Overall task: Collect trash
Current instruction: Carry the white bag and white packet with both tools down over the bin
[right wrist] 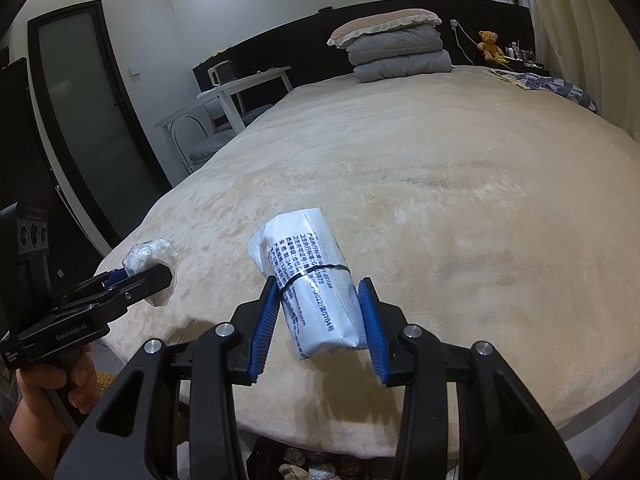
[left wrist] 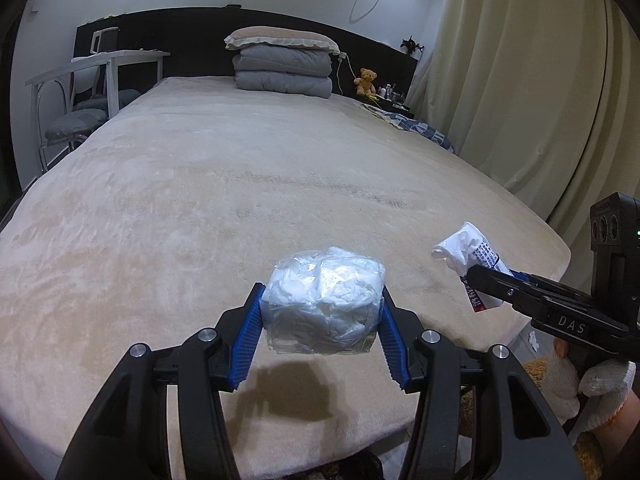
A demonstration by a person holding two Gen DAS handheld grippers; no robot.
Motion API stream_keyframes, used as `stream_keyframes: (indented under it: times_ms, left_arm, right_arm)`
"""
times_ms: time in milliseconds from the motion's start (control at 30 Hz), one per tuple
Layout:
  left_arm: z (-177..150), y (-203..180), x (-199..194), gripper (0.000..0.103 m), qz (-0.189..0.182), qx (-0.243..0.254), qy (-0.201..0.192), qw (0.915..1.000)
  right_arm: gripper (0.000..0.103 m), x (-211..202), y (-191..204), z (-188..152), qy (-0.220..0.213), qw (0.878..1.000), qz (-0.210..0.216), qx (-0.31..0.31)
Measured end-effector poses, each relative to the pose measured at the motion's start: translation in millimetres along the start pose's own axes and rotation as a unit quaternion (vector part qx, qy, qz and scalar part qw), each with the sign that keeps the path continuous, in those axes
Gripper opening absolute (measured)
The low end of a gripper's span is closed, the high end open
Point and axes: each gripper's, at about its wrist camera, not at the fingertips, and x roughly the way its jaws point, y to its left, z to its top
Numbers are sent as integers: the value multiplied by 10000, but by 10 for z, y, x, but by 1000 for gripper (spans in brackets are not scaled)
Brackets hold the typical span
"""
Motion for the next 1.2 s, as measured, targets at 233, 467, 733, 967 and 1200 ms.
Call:
stream_keyframes:
  times_ms: [233,467,733,967,1200]
  left_arm:
    - [-222,-95,-219,51,-28,-16,-31,10000]
    - [-453,-225,-430,51,-72,43,-49,10000]
    - [-719,-374,-614,51,-212,82,24,9997]
    - [-946,-440,-704,51,-209,-24,172,9996]
    - [-1153,-453,-711,51,-236,-151,412,9988]
  right_arm:
    - [42,-128,138,-191,5,10000,59,-63]
    - [42,-263,231,-381,30,10000,58,-75]
    - [42,-462,382,-666,65,9997,179,-167]
    - [42,-609,497,-903,172,9993,270,-206]
    - [42,-754,600,-1075,173,9986,447,-238]
